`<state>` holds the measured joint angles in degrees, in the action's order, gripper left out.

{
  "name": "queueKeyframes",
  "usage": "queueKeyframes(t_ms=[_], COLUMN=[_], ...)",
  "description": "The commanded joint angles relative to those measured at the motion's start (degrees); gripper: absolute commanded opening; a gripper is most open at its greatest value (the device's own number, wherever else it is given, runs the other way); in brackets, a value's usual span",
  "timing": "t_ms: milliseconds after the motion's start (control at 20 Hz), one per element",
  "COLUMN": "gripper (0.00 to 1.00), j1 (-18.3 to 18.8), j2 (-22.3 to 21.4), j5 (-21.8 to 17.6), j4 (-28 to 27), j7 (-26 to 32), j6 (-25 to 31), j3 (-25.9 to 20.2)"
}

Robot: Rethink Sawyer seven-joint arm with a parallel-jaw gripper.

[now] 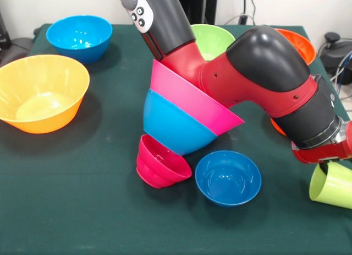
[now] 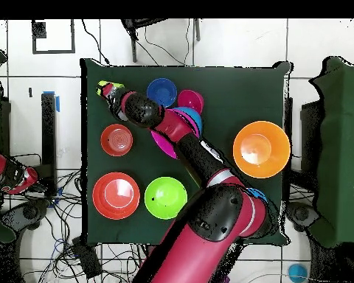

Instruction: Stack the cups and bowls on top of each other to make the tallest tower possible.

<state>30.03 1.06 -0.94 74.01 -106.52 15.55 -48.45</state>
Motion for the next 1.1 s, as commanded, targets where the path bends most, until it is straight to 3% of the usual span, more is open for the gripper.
queueKeyframes(t_ms=[50, 300, 500, 600, 750, 1100], gripper=[1.00, 1.00, 1.00, 1.00, 1.00, 1.00], j1=[-1.13, -5.82, -10.72, -11.61, -10.85, -6.77], j2=[0.05, -5.17, -9.78, -11.98, -12.59, -9.60], j5=[-3.90, -3.84, -2.98, -2.57, -1.78, -0.46], j4=[-1.90, -3.77, -5.40, -4.70, -3.98, -2.62], j7=[2.93, -1.35, -5.91, -7.06, -6.28, -0.22], j6=[4.67, 6.99, 11.98, 14.50, 14.41, 13.85], j3=[4.43, 13.75, 23.19, 25.56, 24.72, 17.04])
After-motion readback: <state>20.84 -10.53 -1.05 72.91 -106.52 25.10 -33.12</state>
